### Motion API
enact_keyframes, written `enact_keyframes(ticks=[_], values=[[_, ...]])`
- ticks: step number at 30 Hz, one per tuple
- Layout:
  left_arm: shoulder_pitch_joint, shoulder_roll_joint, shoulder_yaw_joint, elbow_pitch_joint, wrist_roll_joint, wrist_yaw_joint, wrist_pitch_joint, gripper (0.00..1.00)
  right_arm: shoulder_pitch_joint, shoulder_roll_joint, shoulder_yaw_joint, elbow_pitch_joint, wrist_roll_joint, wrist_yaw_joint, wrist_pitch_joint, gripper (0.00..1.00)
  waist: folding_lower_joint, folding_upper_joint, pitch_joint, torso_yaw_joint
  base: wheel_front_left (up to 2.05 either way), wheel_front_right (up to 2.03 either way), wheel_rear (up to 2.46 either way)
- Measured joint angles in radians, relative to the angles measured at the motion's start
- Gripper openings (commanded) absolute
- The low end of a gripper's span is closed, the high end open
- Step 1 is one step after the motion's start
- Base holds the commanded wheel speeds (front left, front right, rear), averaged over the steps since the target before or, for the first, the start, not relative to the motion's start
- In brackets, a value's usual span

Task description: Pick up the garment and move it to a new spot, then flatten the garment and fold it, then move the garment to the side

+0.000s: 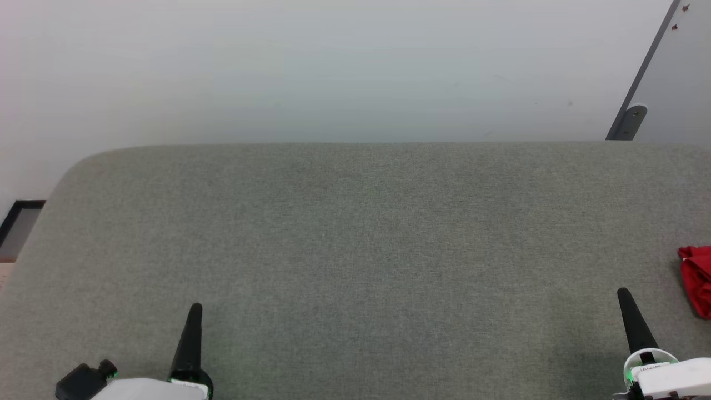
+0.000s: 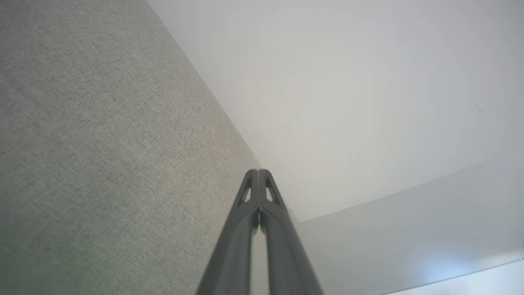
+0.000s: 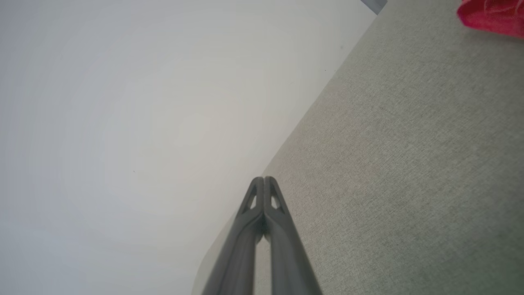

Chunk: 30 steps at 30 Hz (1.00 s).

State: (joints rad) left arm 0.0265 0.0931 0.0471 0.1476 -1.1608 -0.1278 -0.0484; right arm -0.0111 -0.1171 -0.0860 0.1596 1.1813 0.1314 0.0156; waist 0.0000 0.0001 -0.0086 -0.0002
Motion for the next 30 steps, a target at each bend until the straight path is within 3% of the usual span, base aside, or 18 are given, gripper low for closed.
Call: enact_keyframes(ticks=[30], values=[[-0.07, -0.007, 0.016, 0.054, -0.267, 0.0, 0.072, 0.0, -0.051, 0.034, -0.01, 0.047, 0.239, 0.0, 0.053, 0.0, 0.0, 0.0, 0.006, 0.0, 0.0, 0.0, 0.0]])
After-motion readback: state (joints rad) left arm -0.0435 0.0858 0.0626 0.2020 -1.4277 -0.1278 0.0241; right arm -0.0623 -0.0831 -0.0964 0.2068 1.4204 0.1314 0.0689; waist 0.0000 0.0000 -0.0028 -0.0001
